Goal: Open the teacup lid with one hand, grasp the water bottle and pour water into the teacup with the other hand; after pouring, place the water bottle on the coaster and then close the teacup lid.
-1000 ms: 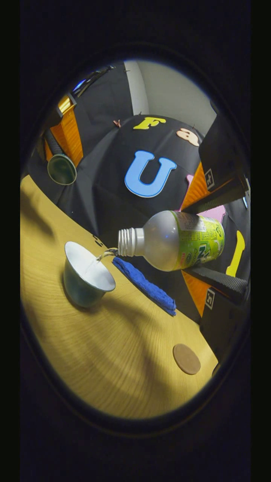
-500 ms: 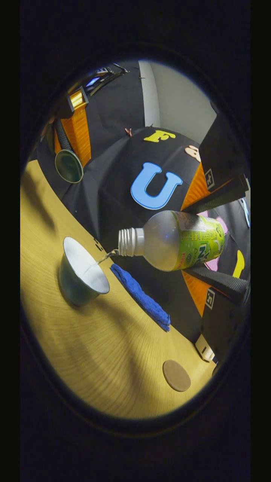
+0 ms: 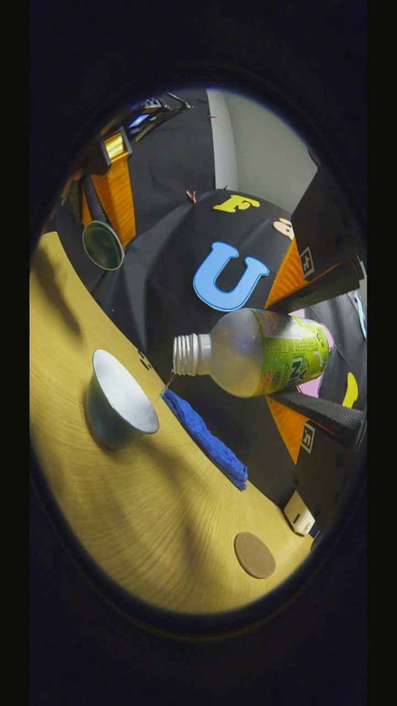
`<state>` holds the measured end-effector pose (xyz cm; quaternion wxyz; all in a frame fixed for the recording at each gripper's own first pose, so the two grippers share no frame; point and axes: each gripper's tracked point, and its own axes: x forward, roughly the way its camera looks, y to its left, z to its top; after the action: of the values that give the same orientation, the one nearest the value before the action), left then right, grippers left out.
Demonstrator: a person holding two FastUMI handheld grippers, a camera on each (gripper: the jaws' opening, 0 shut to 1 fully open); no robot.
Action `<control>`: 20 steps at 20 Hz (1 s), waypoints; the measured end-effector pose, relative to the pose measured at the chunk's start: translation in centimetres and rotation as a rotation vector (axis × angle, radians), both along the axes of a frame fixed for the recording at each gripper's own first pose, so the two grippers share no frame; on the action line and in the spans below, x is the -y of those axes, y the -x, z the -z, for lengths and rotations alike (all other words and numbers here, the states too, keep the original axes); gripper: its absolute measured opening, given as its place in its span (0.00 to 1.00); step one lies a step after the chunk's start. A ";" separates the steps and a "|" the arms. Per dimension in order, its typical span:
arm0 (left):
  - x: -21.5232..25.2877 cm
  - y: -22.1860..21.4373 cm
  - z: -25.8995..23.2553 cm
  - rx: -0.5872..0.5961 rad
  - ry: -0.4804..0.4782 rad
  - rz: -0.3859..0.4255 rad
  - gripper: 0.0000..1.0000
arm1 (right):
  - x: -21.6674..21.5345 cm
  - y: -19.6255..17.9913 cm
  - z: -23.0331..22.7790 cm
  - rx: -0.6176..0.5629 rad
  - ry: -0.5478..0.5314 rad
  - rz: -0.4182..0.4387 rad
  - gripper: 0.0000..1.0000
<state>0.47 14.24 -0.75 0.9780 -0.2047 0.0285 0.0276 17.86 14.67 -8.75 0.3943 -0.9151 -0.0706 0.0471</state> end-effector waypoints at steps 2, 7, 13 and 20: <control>0.0 0.0 0.0 -0.001 0.001 0.001 0.30 | 0.2 0.1 0.3 -0.012 -0.021 0.013 0.79; -0.2 0.0 0.1 -0.002 0.007 -0.011 0.30 | 2.3 0.6 3.1 -0.137 -0.288 0.131 0.77; -0.7 -0.1 0.3 -0.008 0.006 -0.031 0.30 | 3.4 2.5 7.2 -0.348 -0.814 0.296 0.80; 0.5 -0.7 0.3 -0.004 -0.007 -0.016 0.30 | 4.4 3.8 7.1 -0.555 -1.574 0.448 0.80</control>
<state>1.20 13.70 -1.07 0.9784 -0.2014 0.0287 0.0359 14.05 10.31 -15.80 0.9165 -0.3234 0.1981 0.1274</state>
